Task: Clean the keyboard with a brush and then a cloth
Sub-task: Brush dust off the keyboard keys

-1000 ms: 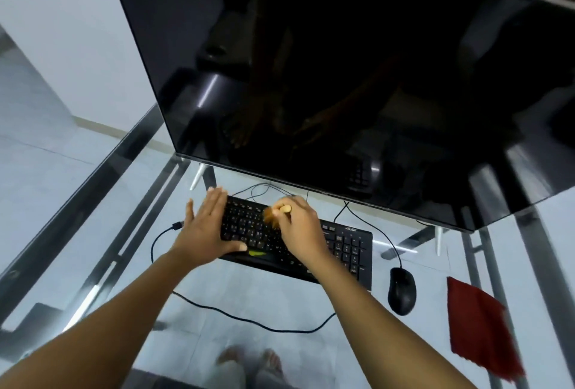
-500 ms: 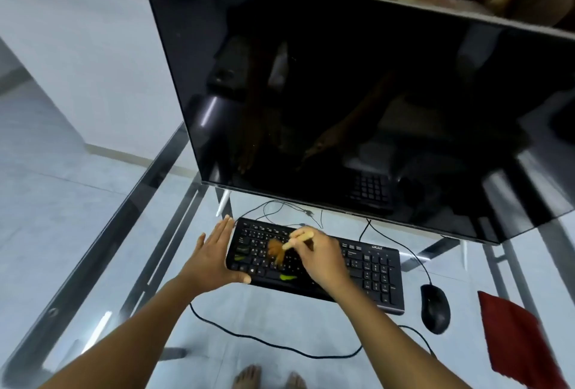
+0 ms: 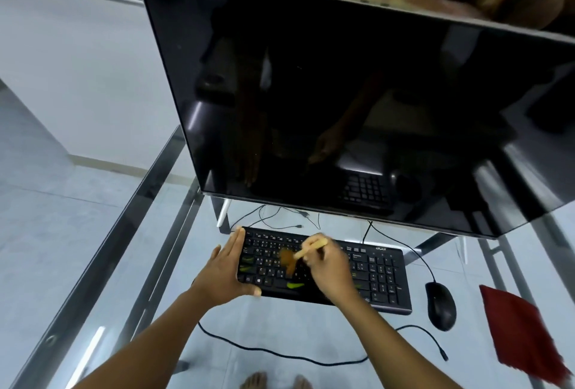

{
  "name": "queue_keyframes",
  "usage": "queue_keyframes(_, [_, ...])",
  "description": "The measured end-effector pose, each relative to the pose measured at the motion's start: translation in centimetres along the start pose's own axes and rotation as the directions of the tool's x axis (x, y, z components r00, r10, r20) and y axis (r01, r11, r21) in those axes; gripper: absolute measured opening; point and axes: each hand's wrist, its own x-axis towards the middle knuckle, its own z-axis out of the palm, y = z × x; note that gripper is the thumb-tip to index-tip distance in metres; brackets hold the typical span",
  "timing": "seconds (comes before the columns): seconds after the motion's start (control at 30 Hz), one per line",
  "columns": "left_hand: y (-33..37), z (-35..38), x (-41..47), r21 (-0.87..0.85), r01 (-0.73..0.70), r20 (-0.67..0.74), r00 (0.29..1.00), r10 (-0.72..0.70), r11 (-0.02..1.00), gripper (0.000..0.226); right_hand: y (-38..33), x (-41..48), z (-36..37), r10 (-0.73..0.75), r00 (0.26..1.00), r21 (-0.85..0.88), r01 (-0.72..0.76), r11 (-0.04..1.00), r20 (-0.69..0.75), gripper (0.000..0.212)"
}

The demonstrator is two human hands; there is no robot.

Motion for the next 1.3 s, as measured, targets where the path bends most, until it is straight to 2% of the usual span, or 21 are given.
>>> queue_keyframes(0.07, [0.0,0.1,0.0,-0.021,0.000,-0.005,1.000,0.000,1.000,0.146,0.0,1.1,-0.4,-0.004,0.989,0.038,0.009,0.999,-0.145,0.021])
queue_keyframes(0.17, [0.0,0.0,-0.1,-0.023,-0.004,-0.010,1.000,0.003,1.000,0.148,-1.4,1.8,0.3,-0.002,0.995,0.026,0.000,1.000,0.097,0.012])
queue_keyframes(0.2, [-0.1,0.0,-0.1,-0.029,-0.005,-0.012,1.000,0.004,1.000,0.147,-1.8,2.1,0.5,-0.012,0.996,-0.002,0.012,1.000,0.084,0.013])
queue_keyframes(0.27, [-0.2,0.2,-0.1,-0.049,-0.010,-0.034,0.999,0.009,0.999,0.145,-2.9,3.0,0.8,-0.052,0.995,0.031,0.055,0.998,-0.090,0.015])
queue_keyframes(0.3, [-0.2,0.2,-0.2,-0.052,-0.014,-0.049,0.999,0.012,0.999,0.144,-3.2,3.4,1.0,-0.056,0.994,0.077,0.063,0.995,-0.093,0.013])
queue_keyframes(0.4, [-0.2,0.1,-0.3,-0.040,-0.018,-0.070,0.997,0.015,0.999,0.142,-4.4,3.6,2.9,0.016,0.978,0.133,-0.044,0.990,0.209,0.010])
queue_keyframes(0.43, [-0.1,0.2,-0.3,-0.042,-0.022,-0.071,0.997,0.019,0.999,0.142,-4.4,3.7,3.5,0.017,0.978,0.079,-0.034,0.996,0.207,0.010])
queue_keyframes(0.53, [-0.1,0.2,-0.2,-0.055,-0.039,-0.083,0.996,0.034,0.998,0.142,-4.6,4.0,4.3,0.006,0.999,0.072,-0.003,0.997,-0.045,0.017])
queue_keyframes(0.63, [-0.2,0.1,-0.3,-0.048,-0.025,-0.077,0.997,0.021,0.999,0.142,-5.2,3.5,5.1,0.000,0.988,0.111,-0.018,0.994,0.157,0.014])
queue_keyframes(0.67, [-0.2,0.1,-0.3,-0.050,-0.021,-0.069,0.997,0.017,0.999,0.144,-5.1,3.4,5.2,-0.006,0.986,0.085,-0.008,0.996,0.165,0.016])
queue_keyframes(0.77, [-0.3,0.2,-0.3,-0.064,-0.034,-0.074,0.997,0.030,0.997,0.146,-4.7,3.5,4.2,-0.080,0.995,0.057,0.083,0.995,-0.063,0.020])
queue_keyframes(0.8, [-0.3,0.2,-0.3,-0.065,-0.036,-0.082,0.996,0.031,0.997,0.144,-4.5,3.5,3.9,-0.095,0.995,0.061,0.096,0.994,-0.018,0.017])
queue_keyframes(0.87, [-0.4,0.2,-0.3,-0.057,-0.034,-0.090,0.996,0.028,0.998,0.142,-4.2,3.4,3.2,-0.078,0.971,-0.005,0.082,0.997,0.227,0.014])
queue_keyframes(0.9, [-0.4,0.2,-0.3,-0.056,-0.035,-0.086,0.996,0.030,0.998,0.142,-3.8,3.4,2.7,-0.085,0.962,-0.067,0.106,0.992,0.259,0.014])
queue_keyframes(1.0, [-0.4,0.4,-0.2,-0.063,-0.036,-0.077,0.997,0.031,0.997,0.143,-2.6,3.4,0.6,-0.126,0.991,-0.148,0.130,0.980,0.037,0.014])
queue_keyframes(1.03, [-0.5,0.4,-0.1,-0.062,-0.031,-0.079,0.997,0.027,0.998,0.143,-2.6,3.0,0.0,-0.095,0.993,-0.105,0.101,0.989,0.066,0.012])
queue_keyframes(1.1, [-0.7,0.4,-0.1,-0.043,-0.026,-0.070,0.997,0.023,0.999,0.144,-2.4,1.9,-0.5,-0.006,0.947,-0.059,0.026,0.998,0.320,0.012])
queue_keyframes(1.13, [-0.8,0.5,0.0,-0.024,-0.027,-0.060,0.998,0.025,0.999,0.144,-2.1,1.3,-0.5,-0.004,0.936,-0.091,0.039,0.995,0.353,0.012])
queue_keyframes(1.23, [-0.6,0.6,0.2,0.026,-0.034,-0.035,0.999,0.035,0.999,0.143,-1.6,-0.2,-0.2,-0.087,0.995,-0.095,0.091,0.991,0.042,0.011])
queue_keyframes(1.27, [-0.6,0.6,0.2,0.038,-0.034,-0.036,0.999,0.036,0.999,0.143,-1.7,-0.8,0.3,-0.086,0.996,-0.018,0.087,0.996,0.038,0.011])
queue_keyframes(1.3, [-0.6,0.6,0.2,0.056,-0.036,-0.041,0.998,0.038,0.998,0.143,-2.3,-1.3,0.8,-0.067,0.989,0.057,0.061,0.997,0.128,0.010])
